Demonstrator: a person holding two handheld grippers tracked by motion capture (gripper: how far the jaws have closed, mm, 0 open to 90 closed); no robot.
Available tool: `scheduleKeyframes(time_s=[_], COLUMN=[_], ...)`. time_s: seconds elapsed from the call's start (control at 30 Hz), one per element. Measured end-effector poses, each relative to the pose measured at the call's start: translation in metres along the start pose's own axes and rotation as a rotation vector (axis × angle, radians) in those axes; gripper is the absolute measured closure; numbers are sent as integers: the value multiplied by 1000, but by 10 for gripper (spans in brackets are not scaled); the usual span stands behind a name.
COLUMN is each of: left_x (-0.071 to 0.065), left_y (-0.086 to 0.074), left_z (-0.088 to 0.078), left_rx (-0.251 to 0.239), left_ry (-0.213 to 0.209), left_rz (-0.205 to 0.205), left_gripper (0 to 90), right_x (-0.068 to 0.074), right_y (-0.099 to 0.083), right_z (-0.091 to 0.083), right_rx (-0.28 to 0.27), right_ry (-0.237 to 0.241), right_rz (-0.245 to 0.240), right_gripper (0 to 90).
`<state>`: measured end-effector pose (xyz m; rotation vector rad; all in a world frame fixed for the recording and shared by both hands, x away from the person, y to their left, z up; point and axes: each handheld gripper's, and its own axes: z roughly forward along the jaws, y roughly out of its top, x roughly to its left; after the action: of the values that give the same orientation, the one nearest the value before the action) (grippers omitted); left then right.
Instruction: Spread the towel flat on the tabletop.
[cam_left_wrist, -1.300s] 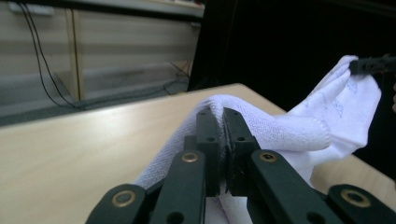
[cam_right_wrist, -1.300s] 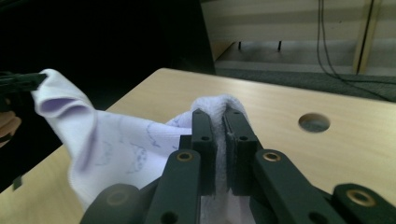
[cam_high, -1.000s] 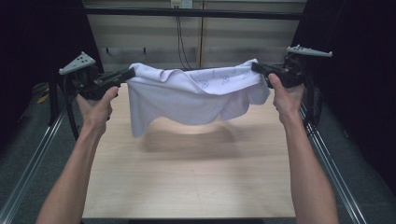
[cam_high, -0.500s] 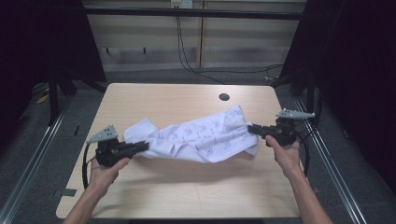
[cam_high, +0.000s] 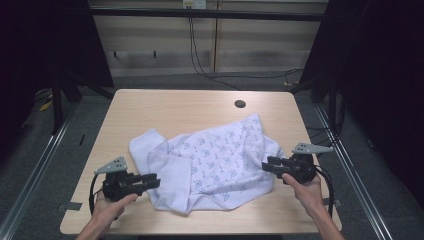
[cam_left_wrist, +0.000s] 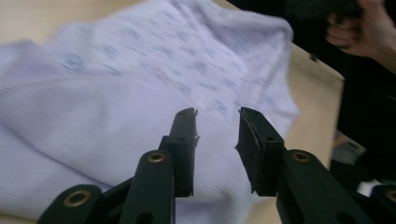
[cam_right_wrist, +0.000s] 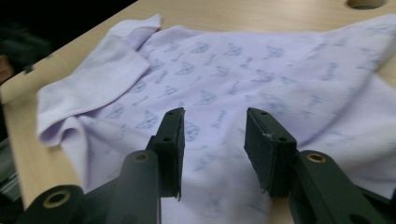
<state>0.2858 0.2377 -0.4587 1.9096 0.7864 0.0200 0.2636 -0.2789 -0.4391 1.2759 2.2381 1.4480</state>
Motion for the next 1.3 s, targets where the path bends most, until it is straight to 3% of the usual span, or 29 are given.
scheduleKeyframes(time_s=[0.03,0.07,0.2,0.3,0.37,0.43,0.5,0.6,0.63,0.77,0.8,0.83,0.9,0.93,1.0,1.07,1.13,1.17,1.2,1.3], left_x=[0,15,36,36,32,29,16,5,-4,-9,-9,-8,-8,-8,-7,-3,2,2,8,13], left_y=[0,3,-5,-13,-15,-17,-19,-21,-22,-22,-22,-23,-22,-22,-19,-17,-15,-15,-13,-12], left_z=[0,13,41,45,44,43,44,46,49,56,57,57,55,54,50,45,39,39,34,32], left_rx=[0,47,154,165,187,187,210,222,235,239,236,233,226,218,188,150,106,106,83,70], left_ry=[0,70,76,89,80,85,70,42,26,-27,-37,-46,-49,-52,-54,-47,-41,-41,-28,-31], left_rz=[0,-3,-40,-13,2,10,30,39,53,24,-1,-17,-10,-11,-16,-19,-28,-28,-38,-35], left_gripper=[620,602,590,730,850,869,874,874,872,860,845,822,795,765,713,686,665,665,671,723], right_x=[4,8,24,34,41,44,48,57,59,64,65,65,68,67,60,50,40,40,26,1], right_y=[-1,-4,-14,-18,-21,-25,-30,-38,-39,-43,-43,-43,-44,-44,-43,-41,-39,-39,-39,-38], right_z=[2,7,32,45,56,62,68,72,74,80,81,81,80,80,80,78,73,73,66,54], right_rx=[2,17,97,139,174,195,237,267,274,284,291,292,296,300,309,313,313,313,306,287], right_ry=[18,38,86,114,131,143,183,205,202,170,175,171,132,114,117,136,109,109,80,16], right_rz=[-6,-5,-33,-62,-73,-77,-93,-100,-108,-132,-131,-134,-161,-163,-144,-113,-116,-116,-109,-75], right_gripper=[577,573,551,541,524,523,534,527,516,502,504,535,696,790,877,888,895,895,900,900])
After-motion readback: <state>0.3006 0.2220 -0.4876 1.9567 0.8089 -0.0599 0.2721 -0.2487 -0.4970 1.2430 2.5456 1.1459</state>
